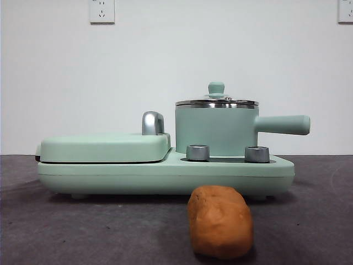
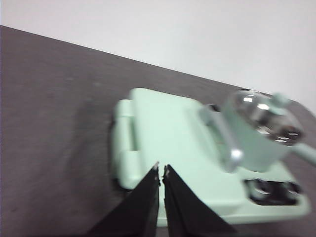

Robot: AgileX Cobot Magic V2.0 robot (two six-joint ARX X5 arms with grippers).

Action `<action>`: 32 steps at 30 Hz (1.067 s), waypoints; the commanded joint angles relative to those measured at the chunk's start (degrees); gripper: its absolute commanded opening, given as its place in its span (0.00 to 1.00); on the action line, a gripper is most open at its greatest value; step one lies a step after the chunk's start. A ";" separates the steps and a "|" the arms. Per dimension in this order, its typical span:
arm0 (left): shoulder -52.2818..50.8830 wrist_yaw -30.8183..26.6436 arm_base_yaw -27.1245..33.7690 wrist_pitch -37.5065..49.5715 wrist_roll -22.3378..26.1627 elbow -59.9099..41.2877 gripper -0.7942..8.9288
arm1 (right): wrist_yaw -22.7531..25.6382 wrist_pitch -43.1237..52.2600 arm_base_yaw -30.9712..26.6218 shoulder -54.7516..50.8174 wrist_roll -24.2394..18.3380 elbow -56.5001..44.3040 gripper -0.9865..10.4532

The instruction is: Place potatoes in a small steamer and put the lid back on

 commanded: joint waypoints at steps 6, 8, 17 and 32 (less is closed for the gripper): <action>11.93 19.10 -0.22 -0.76 1.07 10.82 0.10 | -14.67 -8.46 0.02 10.51 -8.70 12.63 0.10; 14.16 22.82 -0.42 -0.79 1.09 12.55 0.10 | -16.87 -10.69 0.02 12.52 -10.78 14.62 0.10; 18.91 25.14 -2.75 -0.17 3.89 16.06 0.16 | -19.04 -12.35 0.02 15.65 -12.90 16.09 0.10; 29.77 25.14 -8.48 1.95 5.60 20.59 0.57 | -18.84 -12.37 0.02 15.98 -12.85 16.09 0.52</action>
